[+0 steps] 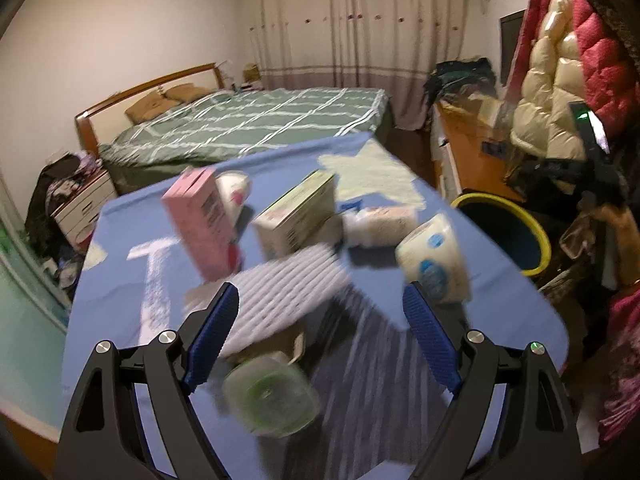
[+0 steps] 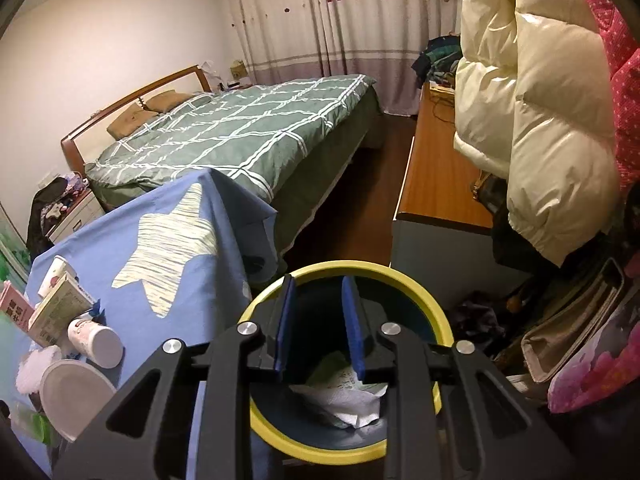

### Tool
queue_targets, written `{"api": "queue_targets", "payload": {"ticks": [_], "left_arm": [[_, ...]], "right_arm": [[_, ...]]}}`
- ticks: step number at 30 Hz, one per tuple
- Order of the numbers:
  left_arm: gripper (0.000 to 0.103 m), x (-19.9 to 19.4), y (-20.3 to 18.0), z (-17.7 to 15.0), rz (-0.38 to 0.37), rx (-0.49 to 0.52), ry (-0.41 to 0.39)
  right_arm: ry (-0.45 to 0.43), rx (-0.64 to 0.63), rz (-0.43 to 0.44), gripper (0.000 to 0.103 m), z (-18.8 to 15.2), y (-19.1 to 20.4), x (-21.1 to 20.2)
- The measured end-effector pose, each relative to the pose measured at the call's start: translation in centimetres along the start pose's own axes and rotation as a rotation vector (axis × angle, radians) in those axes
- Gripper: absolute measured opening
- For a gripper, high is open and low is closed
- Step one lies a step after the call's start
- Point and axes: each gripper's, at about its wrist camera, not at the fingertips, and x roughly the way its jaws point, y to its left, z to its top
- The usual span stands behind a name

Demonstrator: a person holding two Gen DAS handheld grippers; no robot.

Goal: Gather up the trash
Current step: 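Drop the white tissue into the yellow bin with the right gripper, then grasp the clear plastic cup with the left gripper and lift it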

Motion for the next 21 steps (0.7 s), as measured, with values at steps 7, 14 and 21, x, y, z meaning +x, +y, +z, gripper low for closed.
{"api": "queue_targets", "payload": {"ticks": [7, 14, 21], "left_arm": [[0.083, 0.8, 2.8, -3.0, 0.019, -0.043, 0.068], [0.083, 1.8, 3.3, -4.3, 0.014, -0.067, 0.11], [0.063, 2.2, 2.7, -5.1, 0.003, -0.087, 0.138]], "right_arm": [[0.008, -0.01, 0.009, 0.023, -0.2, 0.6, -0.1], [0.01, -0.026, 0.02, 0.023, -0.2, 1.7, -0.4], [0.015, -0.038, 0.034, 0.024, -0.4, 2.3, -0.6]]}}
